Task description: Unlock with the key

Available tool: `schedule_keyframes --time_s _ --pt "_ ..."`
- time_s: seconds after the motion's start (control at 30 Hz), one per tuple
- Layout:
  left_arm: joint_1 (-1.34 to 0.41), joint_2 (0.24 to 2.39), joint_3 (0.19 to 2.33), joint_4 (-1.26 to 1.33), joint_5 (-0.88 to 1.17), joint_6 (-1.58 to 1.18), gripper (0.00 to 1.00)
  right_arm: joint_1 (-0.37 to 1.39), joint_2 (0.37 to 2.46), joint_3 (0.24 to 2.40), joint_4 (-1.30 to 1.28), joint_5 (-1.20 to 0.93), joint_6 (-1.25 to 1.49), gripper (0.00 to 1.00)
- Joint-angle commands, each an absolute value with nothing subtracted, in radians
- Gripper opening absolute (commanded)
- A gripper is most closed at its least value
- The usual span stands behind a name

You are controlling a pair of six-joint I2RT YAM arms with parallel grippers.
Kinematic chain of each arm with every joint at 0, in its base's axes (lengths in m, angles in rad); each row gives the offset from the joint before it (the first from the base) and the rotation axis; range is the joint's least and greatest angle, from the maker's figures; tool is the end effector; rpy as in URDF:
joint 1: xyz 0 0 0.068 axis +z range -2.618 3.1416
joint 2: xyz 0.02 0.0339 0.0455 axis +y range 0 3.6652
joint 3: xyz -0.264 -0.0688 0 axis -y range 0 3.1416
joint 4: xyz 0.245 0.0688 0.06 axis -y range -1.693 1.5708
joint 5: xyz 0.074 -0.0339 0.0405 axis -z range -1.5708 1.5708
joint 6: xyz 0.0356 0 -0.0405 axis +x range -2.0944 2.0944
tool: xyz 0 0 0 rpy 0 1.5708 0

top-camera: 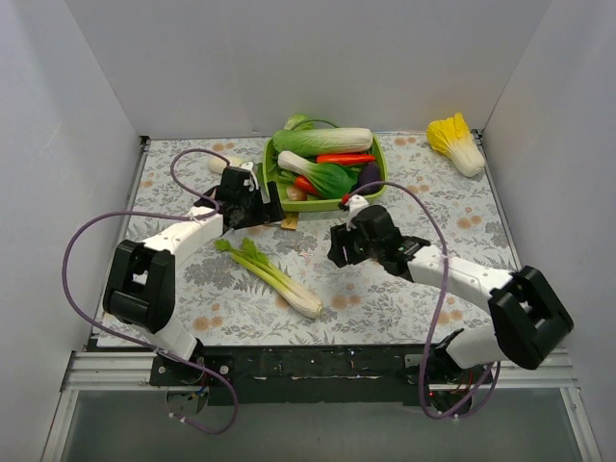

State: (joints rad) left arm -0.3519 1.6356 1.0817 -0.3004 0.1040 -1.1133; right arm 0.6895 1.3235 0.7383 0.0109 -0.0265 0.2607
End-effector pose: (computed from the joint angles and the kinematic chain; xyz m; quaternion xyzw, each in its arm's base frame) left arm 0.3262 -0.1237 0.2166 -0.3306 0.8751 -0.2704 0.2278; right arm 0.2191 0.1819 0.2246 -0.1931 0.8569 0.2289 0.4196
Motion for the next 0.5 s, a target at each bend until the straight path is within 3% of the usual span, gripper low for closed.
schedule_keyframes --time_s 0.0,0.23,0.47 --pt "-0.354 1.503 1.04 -0.207 0.215 -1.092 0.98 0.771 1.486 0.886 0.091 0.057 0.282 0.63" --pt "-0.354 1.399 1.005 -0.164 0.196 -1.077 0.98 0.836 1.768 1.098 0.048 0.08 0.284 0.6" --pt "-0.354 1.39 1.017 -0.172 0.225 -1.077 0.98 0.873 1.904 1.209 0.002 0.112 0.285 0.56"
